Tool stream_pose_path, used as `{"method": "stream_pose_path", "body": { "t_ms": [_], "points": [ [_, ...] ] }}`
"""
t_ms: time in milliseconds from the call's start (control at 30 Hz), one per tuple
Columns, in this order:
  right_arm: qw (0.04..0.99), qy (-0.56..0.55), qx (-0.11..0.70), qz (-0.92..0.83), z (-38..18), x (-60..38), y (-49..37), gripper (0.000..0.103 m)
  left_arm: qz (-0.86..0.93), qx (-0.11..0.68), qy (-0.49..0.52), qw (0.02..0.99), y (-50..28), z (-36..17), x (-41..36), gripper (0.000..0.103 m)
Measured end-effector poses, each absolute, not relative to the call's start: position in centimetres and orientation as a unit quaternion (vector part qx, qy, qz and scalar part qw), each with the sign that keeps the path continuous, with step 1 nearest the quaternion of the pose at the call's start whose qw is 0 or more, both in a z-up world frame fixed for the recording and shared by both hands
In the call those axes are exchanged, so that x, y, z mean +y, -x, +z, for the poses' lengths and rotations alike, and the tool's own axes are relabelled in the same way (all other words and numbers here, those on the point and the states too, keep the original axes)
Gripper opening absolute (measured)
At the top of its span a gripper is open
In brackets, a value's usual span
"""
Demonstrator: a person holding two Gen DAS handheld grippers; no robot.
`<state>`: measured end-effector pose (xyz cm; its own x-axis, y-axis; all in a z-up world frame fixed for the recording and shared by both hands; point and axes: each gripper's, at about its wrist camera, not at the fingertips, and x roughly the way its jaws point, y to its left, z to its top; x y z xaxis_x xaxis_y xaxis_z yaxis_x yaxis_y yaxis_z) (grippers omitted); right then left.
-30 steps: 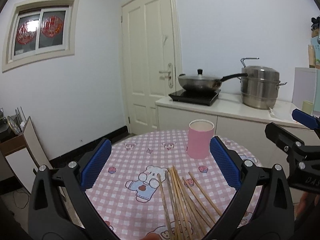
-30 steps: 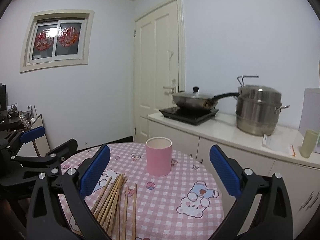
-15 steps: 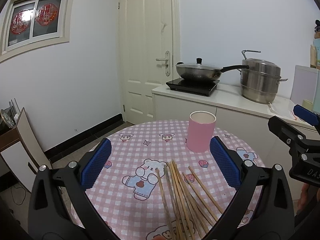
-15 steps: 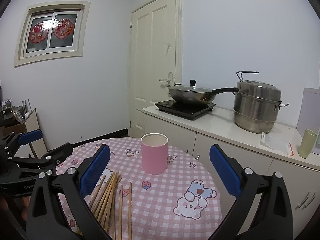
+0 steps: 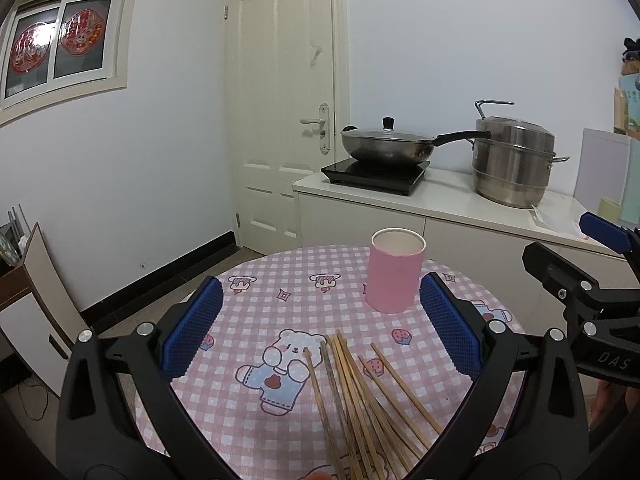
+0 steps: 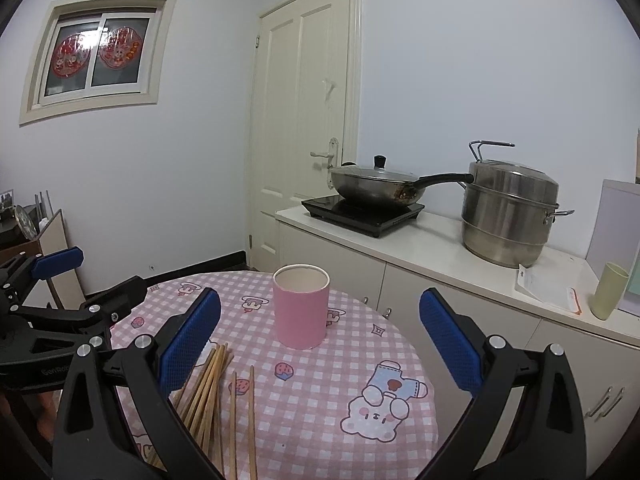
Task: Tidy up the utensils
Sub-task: 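Move both tools down toward the pile of wooden chopsticks, then close the left tool on one chopstick while the right tool grasps another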
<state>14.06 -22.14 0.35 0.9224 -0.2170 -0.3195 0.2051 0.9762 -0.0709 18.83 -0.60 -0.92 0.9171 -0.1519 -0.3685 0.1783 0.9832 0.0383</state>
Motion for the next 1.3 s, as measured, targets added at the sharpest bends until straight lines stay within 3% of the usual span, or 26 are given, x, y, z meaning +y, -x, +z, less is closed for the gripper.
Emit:
{"method": "stream_pose_path", "body": {
  "t_ms": [300, 800, 1133, 1300],
  "points": [
    [0.976, 0.004, 0.194, -0.101, -0.9, -22.4, -15.4, 0.096, -0.099, 0.235, -0.034, 0.966, -20.8, -2.8, 0.3, 0.097],
    [0.936, -0.022, 0.346, -0.059, -7.4, -23.3, -20.4, 0.096, -0.106, 0.402, 0.006, 0.909, -26.3, -11.1, 3.4, 0.096],
    [0.914, -0.021, 0.403, -0.045, -10.8, -23.4, -22.8, 0.096, -0.104, 0.474, 0.011, 0.874, -29.0, -15.1, 2.9, 0.055],
    [0.9, -0.023, 0.432, -0.049, -12.2, -23.6, -24.0, 0.095, -0.096, 0.491, 0.007, 0.866, -29.9, -16.3, 2.7, 0.054]
  ]
}}
